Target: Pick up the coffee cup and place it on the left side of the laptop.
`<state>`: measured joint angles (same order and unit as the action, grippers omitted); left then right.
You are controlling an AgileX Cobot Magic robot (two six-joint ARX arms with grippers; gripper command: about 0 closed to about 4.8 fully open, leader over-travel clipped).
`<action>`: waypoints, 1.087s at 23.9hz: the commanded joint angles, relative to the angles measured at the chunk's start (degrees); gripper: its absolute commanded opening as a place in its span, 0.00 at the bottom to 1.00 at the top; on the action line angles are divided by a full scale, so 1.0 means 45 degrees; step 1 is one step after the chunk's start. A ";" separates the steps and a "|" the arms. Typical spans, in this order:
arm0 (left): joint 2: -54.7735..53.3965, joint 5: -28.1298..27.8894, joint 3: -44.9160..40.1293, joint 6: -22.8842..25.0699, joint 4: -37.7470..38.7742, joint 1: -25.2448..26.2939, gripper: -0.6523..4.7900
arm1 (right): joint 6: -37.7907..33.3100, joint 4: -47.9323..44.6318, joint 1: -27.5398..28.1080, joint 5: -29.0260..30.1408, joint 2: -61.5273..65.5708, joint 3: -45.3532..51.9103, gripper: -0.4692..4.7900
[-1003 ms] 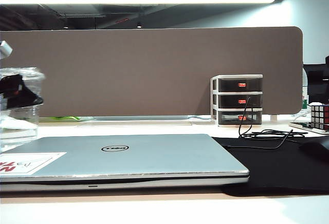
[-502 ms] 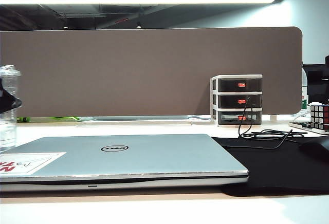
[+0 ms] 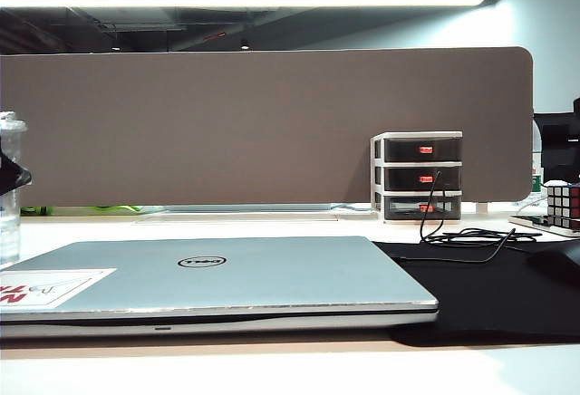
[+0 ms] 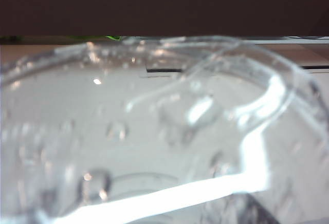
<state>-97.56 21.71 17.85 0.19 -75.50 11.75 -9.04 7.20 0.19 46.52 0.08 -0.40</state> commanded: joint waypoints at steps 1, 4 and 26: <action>0.0058 -0.0010 0.0053 -0.0010 -0.0491 0.0000 0.98 | 0.0015 -0.0136 0.0000 0.0034 -0.0024 0.0083 0.09; 0.0058 -0.0010 0.0039 -0.0010 -0.0481 0.0000 0.98 | 0.0015 -0.0136 0.0000 0.0034 -0.0024 0.0083 0.09; 0.0175 -0.0923 -0.2701 -0.1069 -0.1734 0.0005 1.00 | 0.0015 -0.0282 0.0000 0.0267 -0.0024 0.0083 0.09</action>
<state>-97.30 18.92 6.33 -2.66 -81.47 11.81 -9.04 6.96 0.21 47.20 0.08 -0.40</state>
